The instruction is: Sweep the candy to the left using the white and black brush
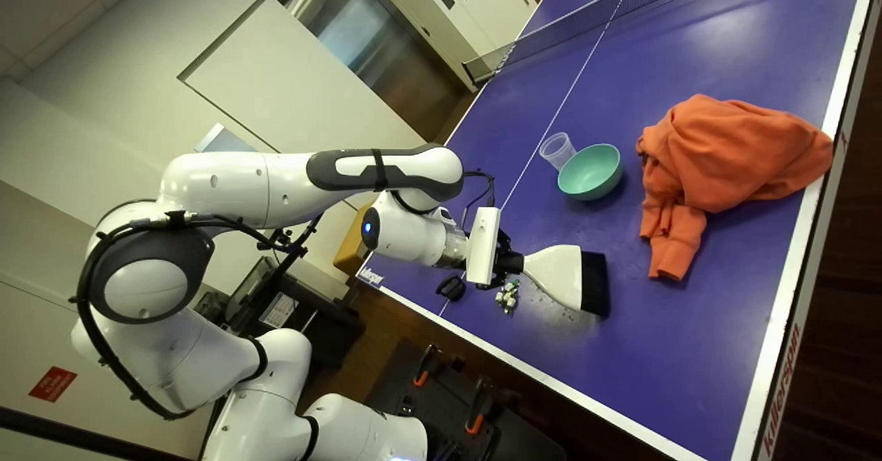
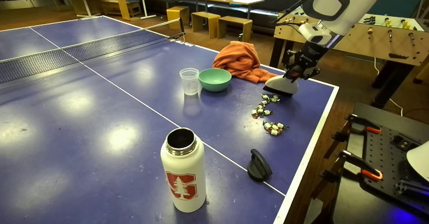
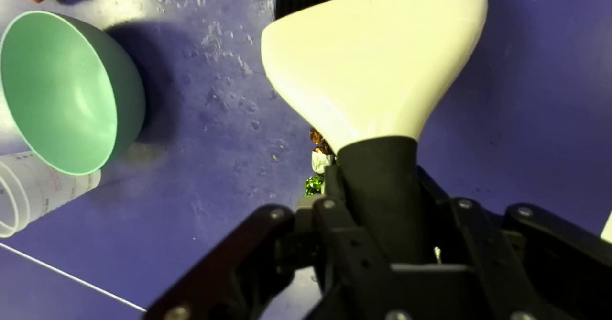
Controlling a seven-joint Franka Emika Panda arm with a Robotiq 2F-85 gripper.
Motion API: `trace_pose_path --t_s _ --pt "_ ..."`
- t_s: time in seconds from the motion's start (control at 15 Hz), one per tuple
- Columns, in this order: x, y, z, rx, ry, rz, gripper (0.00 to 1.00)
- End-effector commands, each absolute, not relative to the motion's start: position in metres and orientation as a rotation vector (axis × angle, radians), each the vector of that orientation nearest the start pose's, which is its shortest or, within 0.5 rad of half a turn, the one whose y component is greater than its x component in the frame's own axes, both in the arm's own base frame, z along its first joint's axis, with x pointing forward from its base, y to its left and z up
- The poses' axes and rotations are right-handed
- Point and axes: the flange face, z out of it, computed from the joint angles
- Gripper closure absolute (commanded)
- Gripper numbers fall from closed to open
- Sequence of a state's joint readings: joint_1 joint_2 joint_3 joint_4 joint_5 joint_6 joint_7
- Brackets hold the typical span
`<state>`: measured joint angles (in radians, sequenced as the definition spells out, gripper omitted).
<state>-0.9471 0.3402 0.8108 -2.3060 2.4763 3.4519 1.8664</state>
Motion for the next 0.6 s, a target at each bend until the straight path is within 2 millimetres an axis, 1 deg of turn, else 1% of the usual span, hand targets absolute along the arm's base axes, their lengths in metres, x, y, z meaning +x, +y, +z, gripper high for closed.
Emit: trace_pose_path --t_s 0.0,0.4,0.53 --pt "0.411 -0.107 0.226 1.860 2.138 0.312 0.88" --pt "0.420 -0.087 0.211 1.829 2.193 0.286 0.88" --pt "0.423 -0.076 0.208 1.814 2.215 0.284 0.88"
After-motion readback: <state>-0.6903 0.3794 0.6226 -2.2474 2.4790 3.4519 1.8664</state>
